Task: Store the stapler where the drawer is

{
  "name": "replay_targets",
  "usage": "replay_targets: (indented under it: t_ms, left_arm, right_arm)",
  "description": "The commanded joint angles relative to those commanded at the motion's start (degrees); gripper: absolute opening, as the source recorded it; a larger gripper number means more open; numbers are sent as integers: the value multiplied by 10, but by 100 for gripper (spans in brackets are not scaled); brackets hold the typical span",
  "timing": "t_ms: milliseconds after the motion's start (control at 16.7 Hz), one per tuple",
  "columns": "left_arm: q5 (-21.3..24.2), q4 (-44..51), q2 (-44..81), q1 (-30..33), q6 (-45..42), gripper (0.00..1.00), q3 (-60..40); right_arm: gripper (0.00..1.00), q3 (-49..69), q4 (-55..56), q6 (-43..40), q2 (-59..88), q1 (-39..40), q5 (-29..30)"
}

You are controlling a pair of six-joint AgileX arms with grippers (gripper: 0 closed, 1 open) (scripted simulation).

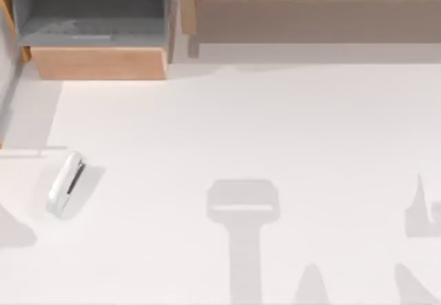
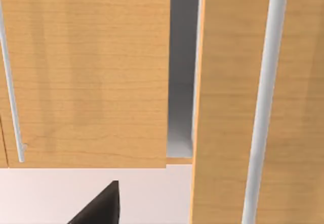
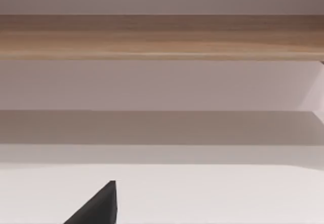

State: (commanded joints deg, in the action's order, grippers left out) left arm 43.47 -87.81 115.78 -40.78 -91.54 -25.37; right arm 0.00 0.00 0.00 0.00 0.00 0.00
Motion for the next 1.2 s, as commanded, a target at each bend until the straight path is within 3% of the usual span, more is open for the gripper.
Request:
replay_targets:
  t_ms: [420, 660, 960, 1200]
  left_arm:
    - [4, -2, -5, -9, 1, 100, 6]
    - [-29, 44, -58, -35, 32, 100, -26]
    - [-98, 192, -148, -37, 122, 100, -105]
    - [-159, 378, -193, 23, 228, 100, -186]
  right_arm:
    - [100, 0, 0, 0, 0, 0, 0]
    - [100, 0, 0, 0, 0, 0, 0]
    - [100, 0, 0, 0, 0, 0, 0]
    - [100, 0, 0, 0, 0, 0, 0]
